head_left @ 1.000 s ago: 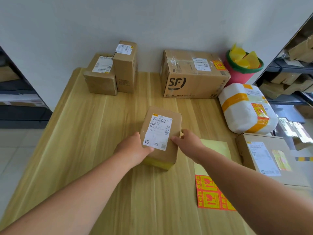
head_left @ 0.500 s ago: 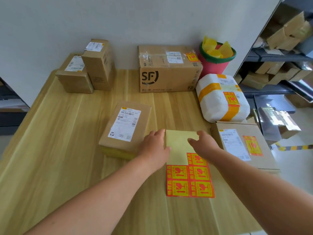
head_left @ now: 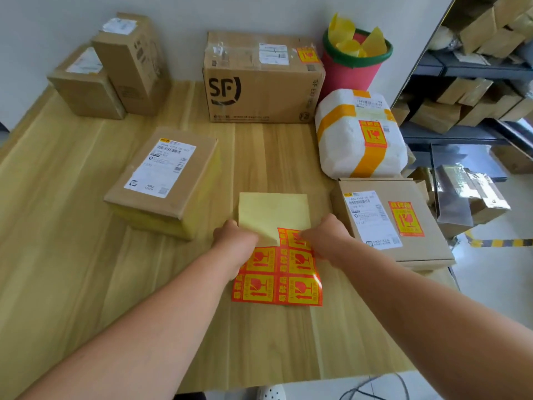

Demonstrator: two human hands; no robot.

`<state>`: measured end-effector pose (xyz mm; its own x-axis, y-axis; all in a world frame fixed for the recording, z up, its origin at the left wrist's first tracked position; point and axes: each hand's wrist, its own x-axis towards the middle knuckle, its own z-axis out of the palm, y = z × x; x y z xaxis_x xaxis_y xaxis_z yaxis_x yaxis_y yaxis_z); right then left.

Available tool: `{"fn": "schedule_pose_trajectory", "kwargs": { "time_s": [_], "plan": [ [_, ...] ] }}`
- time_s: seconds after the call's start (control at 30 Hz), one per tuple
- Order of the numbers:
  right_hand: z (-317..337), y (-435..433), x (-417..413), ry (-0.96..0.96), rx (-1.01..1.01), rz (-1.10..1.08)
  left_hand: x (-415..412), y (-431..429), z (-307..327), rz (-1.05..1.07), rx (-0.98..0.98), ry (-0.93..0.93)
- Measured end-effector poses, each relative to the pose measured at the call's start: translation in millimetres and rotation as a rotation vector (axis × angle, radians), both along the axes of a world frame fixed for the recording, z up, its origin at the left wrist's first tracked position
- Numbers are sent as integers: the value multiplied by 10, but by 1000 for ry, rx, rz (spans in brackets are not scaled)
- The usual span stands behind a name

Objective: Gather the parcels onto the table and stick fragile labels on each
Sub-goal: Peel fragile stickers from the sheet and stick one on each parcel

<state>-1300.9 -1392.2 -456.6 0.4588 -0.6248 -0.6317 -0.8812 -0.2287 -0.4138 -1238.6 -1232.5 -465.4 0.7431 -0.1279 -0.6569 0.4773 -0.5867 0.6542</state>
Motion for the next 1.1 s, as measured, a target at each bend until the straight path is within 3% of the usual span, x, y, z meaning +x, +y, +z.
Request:
{"fn": "schedule_pose_trajectory", "kwargs": {
  "time_s": [0.07, 0.2, 0.23, 0.27, 0.33, 0.47, 0.6, 0.77, 1.1],
  "plan": [
    [-3, -14, -13, 46, -33, 113, -28, -8, -17, 56, -35, -12],
    [174, -18, -3, -153, 121, -26, -80, 29, 96, 159, -190, 60],
    [221, 29, -51, -120, -21, 127, -91, 44, 155, 165, -206, 60],
    [306, 31, -59, -169, -7, 142, -95, 56, 216, 175, -221, 53],
    [493, 16, -81, -350, 133, -11, -97, 80, 367, 199, -274, 63],
    [843, -36, -95, -462, 202, -110, -79, 135, 823, 235, -427, 44],
    [1211, -36, -126, -618, 407, -293, -19, 275, 1328, 212, -488, -67],
    [1662, -32, -205, -748, 570, -366, 65, 440, 1856, 187, -496, -206],
    [2414, 127, -90, -902, 557, -412, 56, 694, 2570, -93, -572, -243]
  ]
}}
